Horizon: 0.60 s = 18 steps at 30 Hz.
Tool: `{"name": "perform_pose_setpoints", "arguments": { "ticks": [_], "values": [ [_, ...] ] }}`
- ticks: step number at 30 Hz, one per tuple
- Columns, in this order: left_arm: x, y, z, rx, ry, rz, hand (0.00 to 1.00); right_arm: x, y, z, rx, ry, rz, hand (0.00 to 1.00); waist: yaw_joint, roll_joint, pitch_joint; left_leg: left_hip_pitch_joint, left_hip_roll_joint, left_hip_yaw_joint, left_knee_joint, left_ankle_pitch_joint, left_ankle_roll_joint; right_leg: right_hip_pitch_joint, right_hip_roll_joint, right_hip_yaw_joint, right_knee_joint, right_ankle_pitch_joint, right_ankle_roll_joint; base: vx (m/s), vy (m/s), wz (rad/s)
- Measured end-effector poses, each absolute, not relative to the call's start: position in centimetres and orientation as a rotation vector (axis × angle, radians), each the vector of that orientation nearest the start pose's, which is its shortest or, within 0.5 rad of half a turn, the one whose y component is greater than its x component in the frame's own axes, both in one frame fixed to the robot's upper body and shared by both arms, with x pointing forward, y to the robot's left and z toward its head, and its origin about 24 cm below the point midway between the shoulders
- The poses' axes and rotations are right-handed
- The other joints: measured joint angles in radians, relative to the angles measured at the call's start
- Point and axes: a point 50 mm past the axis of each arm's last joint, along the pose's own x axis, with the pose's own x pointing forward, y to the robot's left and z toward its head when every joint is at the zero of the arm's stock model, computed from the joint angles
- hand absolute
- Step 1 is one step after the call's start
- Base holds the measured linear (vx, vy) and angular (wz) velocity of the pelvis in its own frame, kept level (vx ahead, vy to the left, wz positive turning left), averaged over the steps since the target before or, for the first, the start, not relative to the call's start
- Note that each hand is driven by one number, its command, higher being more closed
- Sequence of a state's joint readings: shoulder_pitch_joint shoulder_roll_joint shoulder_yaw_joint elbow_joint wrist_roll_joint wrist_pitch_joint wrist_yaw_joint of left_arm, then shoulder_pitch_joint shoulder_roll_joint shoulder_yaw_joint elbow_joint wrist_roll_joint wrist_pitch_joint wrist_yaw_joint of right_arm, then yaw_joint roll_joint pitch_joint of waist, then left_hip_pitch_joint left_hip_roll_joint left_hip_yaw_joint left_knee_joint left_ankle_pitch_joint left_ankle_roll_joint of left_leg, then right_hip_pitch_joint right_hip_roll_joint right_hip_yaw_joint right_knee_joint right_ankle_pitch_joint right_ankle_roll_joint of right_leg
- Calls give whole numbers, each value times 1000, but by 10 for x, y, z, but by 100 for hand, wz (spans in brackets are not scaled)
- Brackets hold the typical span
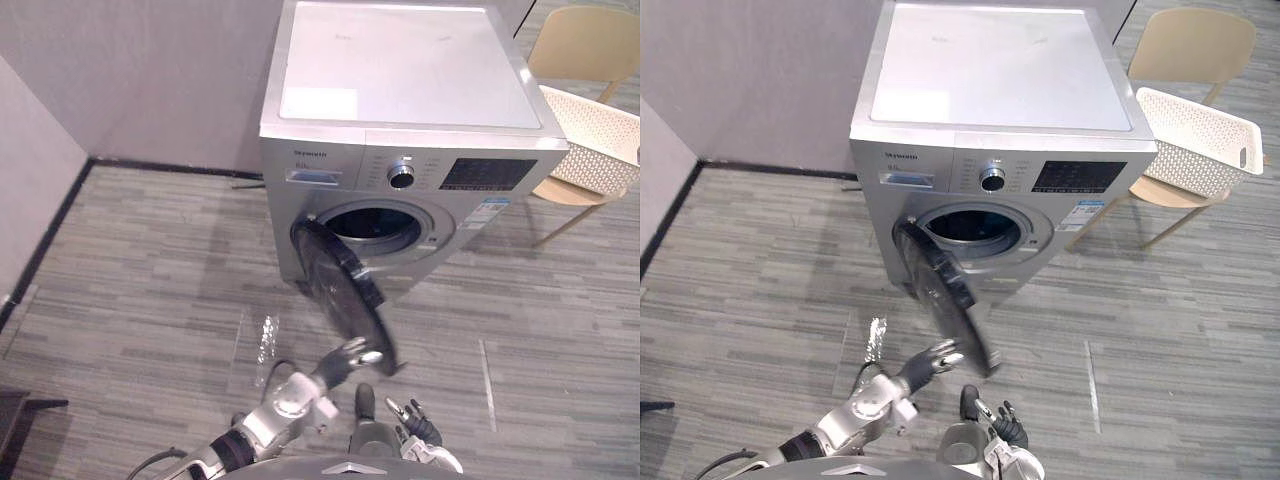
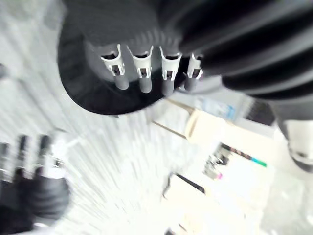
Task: Pick up the laundry basket with both hands and put the clothes into the washing machine.
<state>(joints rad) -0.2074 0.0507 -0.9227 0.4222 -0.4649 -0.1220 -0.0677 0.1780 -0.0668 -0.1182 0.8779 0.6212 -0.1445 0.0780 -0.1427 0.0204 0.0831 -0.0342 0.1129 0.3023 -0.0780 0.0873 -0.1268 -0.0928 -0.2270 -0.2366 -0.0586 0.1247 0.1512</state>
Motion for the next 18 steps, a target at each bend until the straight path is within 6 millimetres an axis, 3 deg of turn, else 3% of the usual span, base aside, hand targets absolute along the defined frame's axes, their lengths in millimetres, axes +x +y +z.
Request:
{"name": "perform_pose_setpoints", "arguments": {
  "ticks": [1,4,9,12,13,16,18],
  "values": [
    [203,-33,2,-175,231,-922,0,98,-206,-146,534,801,-466,0,-1,11,-8,4,1,-4,0,2,0,12,0,-9,-6,1,2,-13,-22,14],
    [220,-34,31,-201,105,-927,0,98,-207,-146,510,810,-443,0,-8,22,-18,8,2,-8,-6,4,1,28,2,-21,-21,3,6,-48,-29,10],
    [223,-27,27,-217,124,-893,0,95,-209,-147,508,824,-449,0,-20,24,-24,39,8,-6,-6,1,-3,57,8,-22,-22,0,4,-28,-17,0],
    [223,-14,3,-204,218,-825,0,88,-209,-152,514,857,-475,0,-19,8,-35,42,8,-6,-6,0,-4,60,8,-21,-22,0,5,0,0,0],
    [218,1,-16,-194,297,-776,0,81,-209,-155,518,890,-484,0,-19,-1,-40,44,9,-6,-6,0,-5,61,8,-21,-22,0,5,0,0,0],
    [208,23,-41,-153,391,-718,0,74,-207,-158,524,926,-492,0,-16,-12,-47,46,9,-7,-6,0,-5,63,8,-22,-22,0,5,0,0,0],
    [191,52,-74,-103,531,-624,0,66,-206,-160,541,946,-521,0,-6,-30,-49,53,8,-23,-6,-1,-5,78,8,-31,-22,-4,9,-5,-12,10]
  ]
}}
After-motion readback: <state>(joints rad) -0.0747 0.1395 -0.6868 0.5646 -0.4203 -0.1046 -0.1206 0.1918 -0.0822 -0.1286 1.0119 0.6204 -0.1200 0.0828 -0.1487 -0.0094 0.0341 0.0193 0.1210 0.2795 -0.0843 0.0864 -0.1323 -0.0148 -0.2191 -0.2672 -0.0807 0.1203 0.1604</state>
